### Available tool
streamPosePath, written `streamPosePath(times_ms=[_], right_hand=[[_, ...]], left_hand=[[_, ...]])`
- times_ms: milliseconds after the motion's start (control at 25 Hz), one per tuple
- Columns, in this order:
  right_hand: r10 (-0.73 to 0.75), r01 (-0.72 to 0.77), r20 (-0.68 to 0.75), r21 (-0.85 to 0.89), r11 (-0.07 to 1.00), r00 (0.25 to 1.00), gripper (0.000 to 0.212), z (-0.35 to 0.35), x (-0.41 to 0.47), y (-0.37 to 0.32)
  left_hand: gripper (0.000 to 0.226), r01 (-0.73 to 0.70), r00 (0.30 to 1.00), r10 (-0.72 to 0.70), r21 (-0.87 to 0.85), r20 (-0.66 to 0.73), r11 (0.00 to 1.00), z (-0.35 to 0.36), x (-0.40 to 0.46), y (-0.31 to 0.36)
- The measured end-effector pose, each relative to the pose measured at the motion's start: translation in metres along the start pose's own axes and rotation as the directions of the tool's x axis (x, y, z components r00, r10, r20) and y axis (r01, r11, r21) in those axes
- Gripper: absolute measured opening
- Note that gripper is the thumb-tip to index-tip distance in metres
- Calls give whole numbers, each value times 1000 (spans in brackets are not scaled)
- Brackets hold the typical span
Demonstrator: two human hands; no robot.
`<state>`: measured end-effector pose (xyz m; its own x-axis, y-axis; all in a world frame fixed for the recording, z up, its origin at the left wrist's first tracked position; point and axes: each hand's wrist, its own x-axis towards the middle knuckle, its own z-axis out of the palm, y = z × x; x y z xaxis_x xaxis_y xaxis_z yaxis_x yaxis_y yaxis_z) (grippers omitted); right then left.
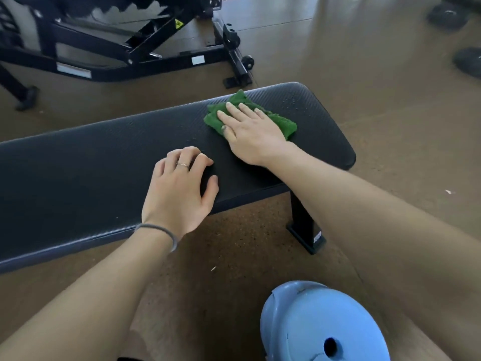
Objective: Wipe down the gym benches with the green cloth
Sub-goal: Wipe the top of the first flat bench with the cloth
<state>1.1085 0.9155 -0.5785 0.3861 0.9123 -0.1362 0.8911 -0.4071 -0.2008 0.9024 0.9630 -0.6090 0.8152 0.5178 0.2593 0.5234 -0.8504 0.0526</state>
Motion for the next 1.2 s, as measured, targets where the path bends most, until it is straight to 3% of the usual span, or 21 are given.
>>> streamPosePath(times_ms=[240, 520, 640, 800, 920, 1040, 1200], right_hand=[[-146, 145, -7, -29, 989, 989, 56, 20, -78, -17], [-122, 122, 28, 8, 993, 992, 54, 0, 6, -1], [-79, 79, -12, -2, 997, 997, 55, 5, -10, -10], [-175, 176, 7, -41, 984, 984, 55, 20, -60, -23], [-231, 232, 52, -3, 973, 971, 54, 3, -20, -8], [-162, 164, 70, -19, 986, 984, 54, -7, 26, 1], [110, -110, -32, -3, 994, 993, 56, -2, 43, 4]], left_hand=[[43, 18, 1000, -18, 16, 8, 1000, -4, -3, 4], [40, 7, 1000, -7, -22, -9, 1000, -5, -4, 4], [39, -10, 1000, 9, -19, -30, 1000, -5, -5, 5], [35, 1, 1000, -1, -3, -26, 1000, -4, -7, 4], [38, -1, 1000, 0, -13, -30, 1000, -3, -4, 4], [39, 14, 1000, -15, -35, -27, 999, -4, -2, 2], [37, 6, 999, -7, -30, -49, 1000, -2, -3, 5]])
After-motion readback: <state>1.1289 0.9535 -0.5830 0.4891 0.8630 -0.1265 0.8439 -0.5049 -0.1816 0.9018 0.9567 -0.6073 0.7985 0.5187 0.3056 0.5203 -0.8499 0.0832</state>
